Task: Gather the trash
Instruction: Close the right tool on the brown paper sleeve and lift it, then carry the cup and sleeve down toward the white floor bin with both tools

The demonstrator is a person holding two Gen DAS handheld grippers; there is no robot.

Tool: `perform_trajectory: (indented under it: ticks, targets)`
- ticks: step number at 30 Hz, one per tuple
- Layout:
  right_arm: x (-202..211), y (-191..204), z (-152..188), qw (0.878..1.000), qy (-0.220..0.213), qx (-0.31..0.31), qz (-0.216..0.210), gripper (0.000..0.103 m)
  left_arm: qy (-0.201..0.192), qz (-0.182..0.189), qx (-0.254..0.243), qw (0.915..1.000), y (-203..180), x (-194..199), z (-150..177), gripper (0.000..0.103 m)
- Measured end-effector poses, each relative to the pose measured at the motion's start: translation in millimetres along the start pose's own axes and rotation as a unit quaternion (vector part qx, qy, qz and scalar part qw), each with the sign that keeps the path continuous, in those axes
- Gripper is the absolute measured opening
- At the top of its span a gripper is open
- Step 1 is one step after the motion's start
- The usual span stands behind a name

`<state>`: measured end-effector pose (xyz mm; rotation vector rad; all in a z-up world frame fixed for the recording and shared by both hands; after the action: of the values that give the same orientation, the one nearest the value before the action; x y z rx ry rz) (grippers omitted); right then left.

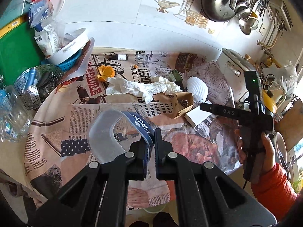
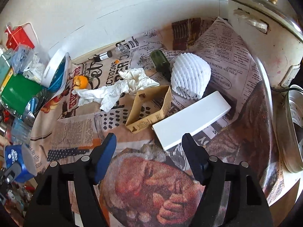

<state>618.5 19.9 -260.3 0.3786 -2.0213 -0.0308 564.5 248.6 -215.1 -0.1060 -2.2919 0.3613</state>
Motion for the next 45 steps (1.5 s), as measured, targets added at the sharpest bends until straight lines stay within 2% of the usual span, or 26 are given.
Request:
perform_trajectory:
  ticks: [3,6,10,14,16,18,20,25,30,38,45]
  targets:
    - [-30,-2,-17,1.0,0.016,-0.021,0.007,0.069,-0.002,-0.007,0.01,0.9999,9,-3,-3,0.004]
    - [-60,-7,-31,0.997,0.041,-0.06,-0.016,0.069,-0.004,-0.021,0.026,0.9994,21,-7,-6,0.004]
    - [-91,-9,-39,0.993,0.077,-0.09,-0.025,0.069,-0.001,-0.028,0.046,0.9986,33,-13,-7,0.004]
    - [-107,-1,-38,0.993,0.097,-0.071,0.002,0.069,0.006,-0.033,0.052,0.9981,40,-20,-7,0.005]
    - [-111,2,-35,0.994,0.093,-0.051,0.022,0.069,0.007,-0.035,0.052,0.998,41,-23,-7,0.004]
    - [-111,4,-31,0.995,0.09,-0.038,0.032,0.065,0.008,-0.032,0.051,0.9981,41,-24,-7,0.004]
    - [-107,4,-30,0.996,0.083,-0.029,0.033,0.057,0.008,-0.03,0.05,0.9983,41,-24,-6,0.004]
    - [-94,3,-25,0.996,0.073,-0.03,0.03,0.047,0.012,-0.025,0.041,0.9988,39,-23,-4,0.004]
    - [-74,6,-23,0.998,0.053,-0.035,0.031,0.047,0.009,-0.012,0.027,0.9995,35,-13,-3,0.004]
    - [4,20,-6,0.999,-0.008,-0.023,0.021,0.047,-0.004,0.015,-0.011,0.9998,8,11,-1,0.004]
    - [97,18,19,0.998,-0.07,-0.001,-0.004,0.049,-0.018,0.039,-0.031,0.9986,-35,34,8,0.004]
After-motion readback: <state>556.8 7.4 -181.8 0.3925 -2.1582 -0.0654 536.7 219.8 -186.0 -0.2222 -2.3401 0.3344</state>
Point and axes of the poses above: each gripper's, at about its wrist camera, not at the fingertips, and x roughly against the way its jaws point, y to its left, z to its underside, the point moved 4 cm from there along -x, roughly the way its jaws point, and after that the axes turned 2 degrees about z, right-handed, at the moved point
